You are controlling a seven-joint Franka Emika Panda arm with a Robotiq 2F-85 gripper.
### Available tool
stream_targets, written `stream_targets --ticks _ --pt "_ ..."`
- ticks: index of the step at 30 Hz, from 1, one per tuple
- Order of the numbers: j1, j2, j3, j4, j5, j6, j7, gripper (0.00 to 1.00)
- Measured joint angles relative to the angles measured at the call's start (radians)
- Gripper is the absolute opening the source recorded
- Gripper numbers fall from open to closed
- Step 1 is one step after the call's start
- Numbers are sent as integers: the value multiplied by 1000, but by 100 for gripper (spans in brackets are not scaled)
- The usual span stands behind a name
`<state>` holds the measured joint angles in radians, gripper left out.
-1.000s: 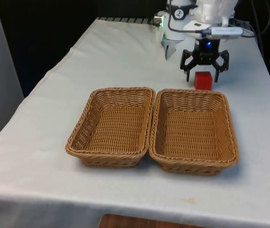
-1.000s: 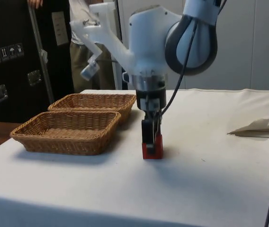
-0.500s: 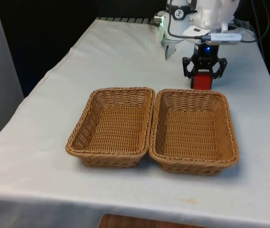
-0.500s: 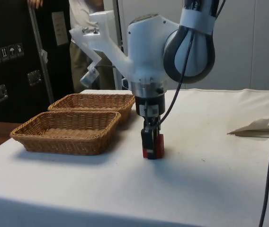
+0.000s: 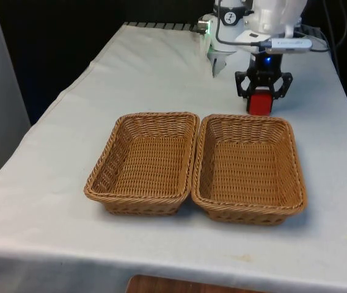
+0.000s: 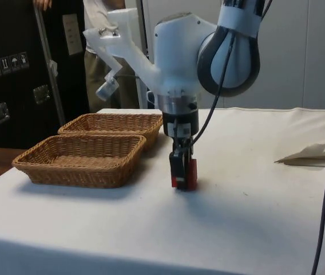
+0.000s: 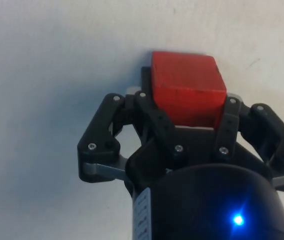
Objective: Pick up the red cube and place it into the right basket.
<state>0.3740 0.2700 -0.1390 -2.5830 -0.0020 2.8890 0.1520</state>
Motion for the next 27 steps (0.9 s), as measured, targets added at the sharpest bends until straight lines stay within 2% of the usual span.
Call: stream_targets --ticks 4,12,27 --pt "-1 -37 -1 -14 0 -20 0 2" --pt "-6 -157 -4 -48 0 -103 0 2" --pt "-15 -314 -15 -68 -3 -232 -2 2"
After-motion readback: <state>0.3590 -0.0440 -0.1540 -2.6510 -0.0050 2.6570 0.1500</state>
